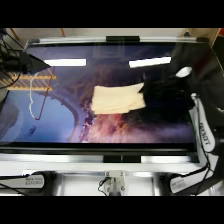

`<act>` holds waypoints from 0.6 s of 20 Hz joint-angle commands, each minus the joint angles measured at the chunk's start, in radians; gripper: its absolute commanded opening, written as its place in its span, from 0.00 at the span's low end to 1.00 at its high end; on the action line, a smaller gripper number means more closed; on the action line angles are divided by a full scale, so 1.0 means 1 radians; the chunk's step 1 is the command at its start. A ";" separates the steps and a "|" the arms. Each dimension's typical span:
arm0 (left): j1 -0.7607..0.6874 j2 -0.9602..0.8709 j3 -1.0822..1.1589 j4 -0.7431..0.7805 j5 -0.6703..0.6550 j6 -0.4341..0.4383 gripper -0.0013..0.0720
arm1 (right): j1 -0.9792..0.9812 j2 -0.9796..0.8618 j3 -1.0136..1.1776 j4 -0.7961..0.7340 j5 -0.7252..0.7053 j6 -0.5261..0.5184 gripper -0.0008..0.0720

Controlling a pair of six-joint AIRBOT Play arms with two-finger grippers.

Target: Fold the shirts.

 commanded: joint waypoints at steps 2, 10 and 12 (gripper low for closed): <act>0.000 -0.006 0.000 0.000 -0.002 0.000 0.07 | -0.217 0.156 0.109 -0.054 0.146 0.029 0.10; -0.021 -0.006 0.000 0.000 -0.006 0.000 0.07 | -0.679 0.362 0.131 -0.243 0.216 0.076 0.10; -0.031 -0.006 0.000 0.001 -0.037 0.000 0.07 | -0.764 0.378 0.132 -0.243 0.233 0.076 0.10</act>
